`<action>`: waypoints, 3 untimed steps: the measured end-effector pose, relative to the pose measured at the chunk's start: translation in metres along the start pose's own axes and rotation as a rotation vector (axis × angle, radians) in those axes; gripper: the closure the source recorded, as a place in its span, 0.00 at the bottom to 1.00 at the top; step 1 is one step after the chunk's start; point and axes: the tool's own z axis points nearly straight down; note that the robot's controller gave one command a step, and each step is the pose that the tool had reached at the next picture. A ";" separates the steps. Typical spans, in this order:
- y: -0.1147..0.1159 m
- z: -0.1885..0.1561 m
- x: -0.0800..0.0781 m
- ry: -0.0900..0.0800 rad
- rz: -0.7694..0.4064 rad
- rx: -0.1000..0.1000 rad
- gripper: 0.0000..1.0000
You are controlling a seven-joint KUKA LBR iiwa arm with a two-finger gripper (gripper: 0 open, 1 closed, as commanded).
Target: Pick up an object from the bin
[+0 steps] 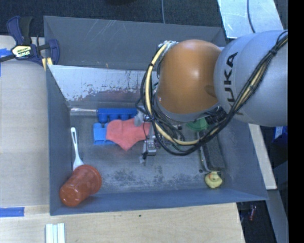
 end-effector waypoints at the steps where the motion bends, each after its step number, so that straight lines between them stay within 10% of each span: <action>1: 0.000 -0.005 -0.002 -0.009 0.003 -0.002 0.00; 3: -0.014 0.088 -0.039 -0.016 0.080 -0.003 0.00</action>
Offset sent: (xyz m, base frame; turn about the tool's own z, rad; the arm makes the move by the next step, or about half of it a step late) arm 0.0401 0.0038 -0.0396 0.1517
